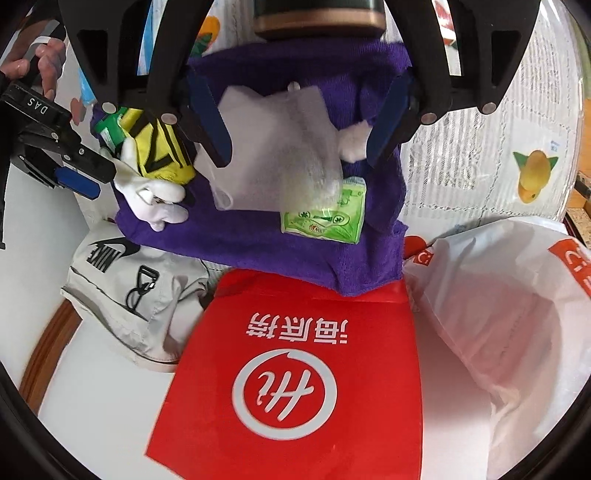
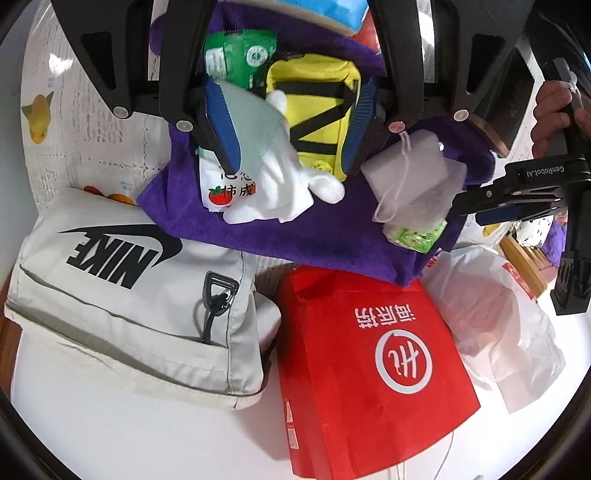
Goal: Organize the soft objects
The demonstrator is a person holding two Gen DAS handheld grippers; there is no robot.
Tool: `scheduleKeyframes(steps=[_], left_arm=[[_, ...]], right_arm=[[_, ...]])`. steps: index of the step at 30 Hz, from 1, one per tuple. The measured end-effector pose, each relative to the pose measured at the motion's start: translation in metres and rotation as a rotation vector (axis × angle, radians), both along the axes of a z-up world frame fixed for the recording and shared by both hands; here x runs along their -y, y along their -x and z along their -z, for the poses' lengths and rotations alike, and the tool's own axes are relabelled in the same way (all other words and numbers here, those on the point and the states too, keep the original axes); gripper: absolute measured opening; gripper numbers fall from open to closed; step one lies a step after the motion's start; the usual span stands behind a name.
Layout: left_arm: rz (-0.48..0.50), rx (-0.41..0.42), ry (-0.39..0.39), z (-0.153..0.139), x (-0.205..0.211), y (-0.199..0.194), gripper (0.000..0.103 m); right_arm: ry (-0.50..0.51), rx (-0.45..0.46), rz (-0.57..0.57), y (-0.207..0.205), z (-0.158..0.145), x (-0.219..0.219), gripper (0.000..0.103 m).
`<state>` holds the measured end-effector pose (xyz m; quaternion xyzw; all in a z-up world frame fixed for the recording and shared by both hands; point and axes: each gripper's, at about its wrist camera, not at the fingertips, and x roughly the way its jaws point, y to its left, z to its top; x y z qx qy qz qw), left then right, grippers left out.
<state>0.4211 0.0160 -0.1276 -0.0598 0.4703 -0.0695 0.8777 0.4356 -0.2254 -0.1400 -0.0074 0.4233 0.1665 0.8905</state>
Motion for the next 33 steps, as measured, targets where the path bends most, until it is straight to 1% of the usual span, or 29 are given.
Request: scheduleKeyframes(steps=[3, 6, 8, 10, 12, 14, 18, 20, 23, 25, 28, 33], left_arm=[[-0.012, 0.010, -0.025, -0.011, 0.002, 0.014, 0.074], [-0.019, 0.036, -0.071, -0.025, 0.007, 0.034, 0.074], [-0.027, 0.054, -0.104, -0.035, 0.010, 0.050, 0.077], [-0.027, 0.068, -0.117, -0.045, 0.012, 0.068, 0.078], [-0.025, 0.080, -0.122, -0.053, 0.013, 0.085, 0.079], [-0.026, 0.091, -0.125, -0.061, 0.013, 0.105, 0.085], [-0.022, 0.109, -0.125, -0.074, 0.013, 0.144, 0.086], [-0.024, 0.117, -0.134, -0.078, 0.014, 0.162, 0.090], [-0.030, 0.139, -0.145, -0.086, 0.015, 0.191, 0.096], [-0.037, 0.160, -0.153, -0.090, 0.016, 0.211, 0.099], [-0.052, 0.186, -0.154, -0.095, 0.016, 0.236, 0.102], [-0.054, 0.206, -0.164, -0.097, 0.018, 0.271, 0.102]], right_arm=[[-0.006, 0.010, 0.013, 0.013, -0.008, 0.001, 0.057], [-0.020, 0.008, 0.025, 0.028, -0.015, 0.002, 0.057], [-0.021, 0.009, 0.041, 0.040, -0.021, 0.001, 0.057], [-0.015, 0.011, 0.058, 0.057, -0.028, 0.000, 0.065], [-0.007, 0.023, 0.071, 0.073, -0.033, -0.001, 0.067], [-0.006, 0.036, 0.073, 0.093, -0.040, -0.002, 0.068], [-0.007, 0.050, 0.077, 0.128, -0.049, -0.004, 0.073], [0.001, 0.063, 0.094, 0.148, -0.054, -0.004, 0.078], [-0.001, 0.081, 0.107, 0.171, -0.060, -0.002, 0.088], [0.004, 0.094, 0.125, 0.190, -0.064, -0.001, 0.098], [0.007, 0.062, 0.153, 0.213, -0.063, 0.000, 0.100], [-0.008, 0.068, 0.171, 0.252, -0.062, 0.003, 0.100]])
